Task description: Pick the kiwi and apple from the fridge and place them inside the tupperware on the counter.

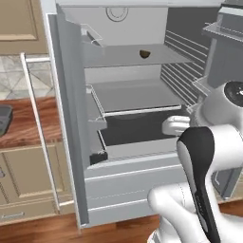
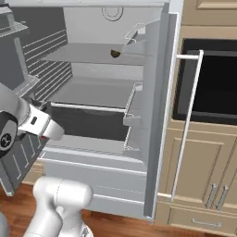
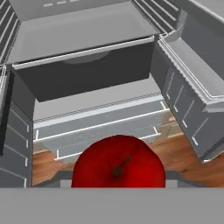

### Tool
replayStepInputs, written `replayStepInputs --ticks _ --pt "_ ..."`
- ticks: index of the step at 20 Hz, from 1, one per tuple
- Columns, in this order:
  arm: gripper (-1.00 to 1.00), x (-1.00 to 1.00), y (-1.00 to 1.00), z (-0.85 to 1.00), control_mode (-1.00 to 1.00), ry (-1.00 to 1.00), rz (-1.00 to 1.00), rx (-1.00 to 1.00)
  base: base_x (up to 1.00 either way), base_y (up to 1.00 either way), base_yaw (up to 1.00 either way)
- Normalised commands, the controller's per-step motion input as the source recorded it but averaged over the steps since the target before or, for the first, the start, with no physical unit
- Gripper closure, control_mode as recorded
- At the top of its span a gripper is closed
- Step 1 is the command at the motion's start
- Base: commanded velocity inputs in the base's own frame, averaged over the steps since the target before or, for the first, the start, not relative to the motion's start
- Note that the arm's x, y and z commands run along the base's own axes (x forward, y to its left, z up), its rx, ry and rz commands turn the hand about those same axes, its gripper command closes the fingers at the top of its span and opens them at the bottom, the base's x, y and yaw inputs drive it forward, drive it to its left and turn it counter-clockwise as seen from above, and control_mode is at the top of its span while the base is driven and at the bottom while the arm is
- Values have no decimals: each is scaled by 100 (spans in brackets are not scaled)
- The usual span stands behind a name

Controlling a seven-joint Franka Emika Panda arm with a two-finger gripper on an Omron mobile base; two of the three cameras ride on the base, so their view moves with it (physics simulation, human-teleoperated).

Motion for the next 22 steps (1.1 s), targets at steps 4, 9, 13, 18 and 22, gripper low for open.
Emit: replayStepInputs --ticks 4,9,13,18,22 --pt "100 0 0 0 100 0 0 0 -100 24 0" --pt "100 0 0 0 100 0 0 0 -94 56 6" --pt "100 0 0 0 100 0 0 0 -69 90 34" --pt "100 0 0 0 100 0 0 0 -36 100 59" --pt "100 0 0 0 100 0 0 0 7 96 70"
